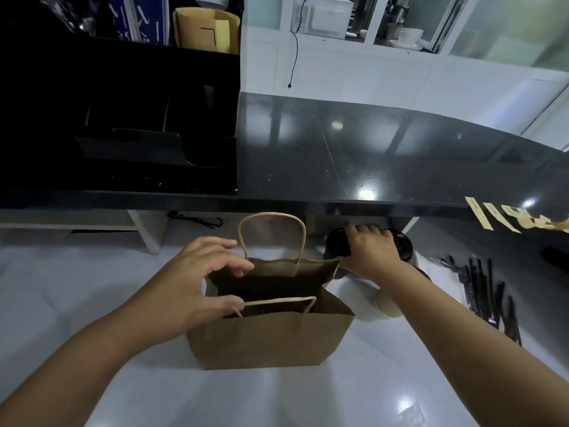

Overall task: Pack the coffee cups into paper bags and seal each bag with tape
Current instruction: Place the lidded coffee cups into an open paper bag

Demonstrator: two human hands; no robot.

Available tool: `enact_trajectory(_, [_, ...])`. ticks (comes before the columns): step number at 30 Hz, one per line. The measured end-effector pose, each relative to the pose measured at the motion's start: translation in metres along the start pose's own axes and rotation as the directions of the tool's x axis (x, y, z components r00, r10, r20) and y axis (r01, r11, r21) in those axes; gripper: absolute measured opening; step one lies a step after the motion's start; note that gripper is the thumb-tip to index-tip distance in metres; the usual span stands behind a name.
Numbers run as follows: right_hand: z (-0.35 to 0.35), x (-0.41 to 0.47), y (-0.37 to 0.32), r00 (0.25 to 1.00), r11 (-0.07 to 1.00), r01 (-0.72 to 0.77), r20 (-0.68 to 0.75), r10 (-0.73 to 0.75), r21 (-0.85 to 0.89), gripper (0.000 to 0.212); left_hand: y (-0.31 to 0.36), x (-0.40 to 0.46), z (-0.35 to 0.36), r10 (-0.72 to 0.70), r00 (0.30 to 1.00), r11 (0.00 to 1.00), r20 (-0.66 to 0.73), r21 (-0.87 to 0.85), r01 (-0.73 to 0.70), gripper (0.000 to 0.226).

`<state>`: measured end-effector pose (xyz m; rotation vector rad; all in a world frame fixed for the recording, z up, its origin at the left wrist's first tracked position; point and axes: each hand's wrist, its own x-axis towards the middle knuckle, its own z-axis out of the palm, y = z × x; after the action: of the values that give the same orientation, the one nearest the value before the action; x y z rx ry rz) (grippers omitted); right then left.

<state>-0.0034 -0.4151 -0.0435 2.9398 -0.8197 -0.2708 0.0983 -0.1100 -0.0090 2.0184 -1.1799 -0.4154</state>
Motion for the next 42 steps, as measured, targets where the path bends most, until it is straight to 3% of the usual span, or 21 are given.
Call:
enact_trajectory(9, [-0.001,0.002,-0.002,1.000,0.998,0.013,-0.017,-0.012,0.057,0.077,0.000,0.004,0.009,-0.041,0.999,0.996,0.035,0.083,0.038,0.054])
enact_trajectory(16, [-0.033,-0.023,0.002,0.998,0.922,-0.038,-0.028,0.053,0.386,0.082,0.010,-0.002,0.007,-0.130,0.986,0.991,0.106,0.049,0.126,0.067])
enact_trajectory(20, [-0.072,-0.050,0.009,0.996,0.899,-0.033,-0.055,0.063,0.436,0.091,0.013,-0.004,0.006,-0.160,0.975,0.987,0.152,0.047,0.155,0.082])
enact_trajectory(32, [-0.161,-0.113,-0.006,0.963,0.848,0.179,-0.264,-0.048,0.500,0.084,0.014,-0.006,0.005,-0.170,0.968,0.984,0.186,0.080,0.158,0.094])
enact_trajectory(36, [-0.160,-0.115,-0.037,0.974,0.776,0.226,-0.148,-0.172,0.588,0.077,0.015,-0.007,0.005,-0.166,0.965,0.985,0.202,0.075,0.154,0.101])
enact_trajectory(42, [-0.127,-0.098,-0.083,0.935,0.847,0.288,0.059,-0.349,0.447,0.083,0.015,-0.008,0.005,-0.166,0.965,0.985,0.203,0.081,0.153,0.117])
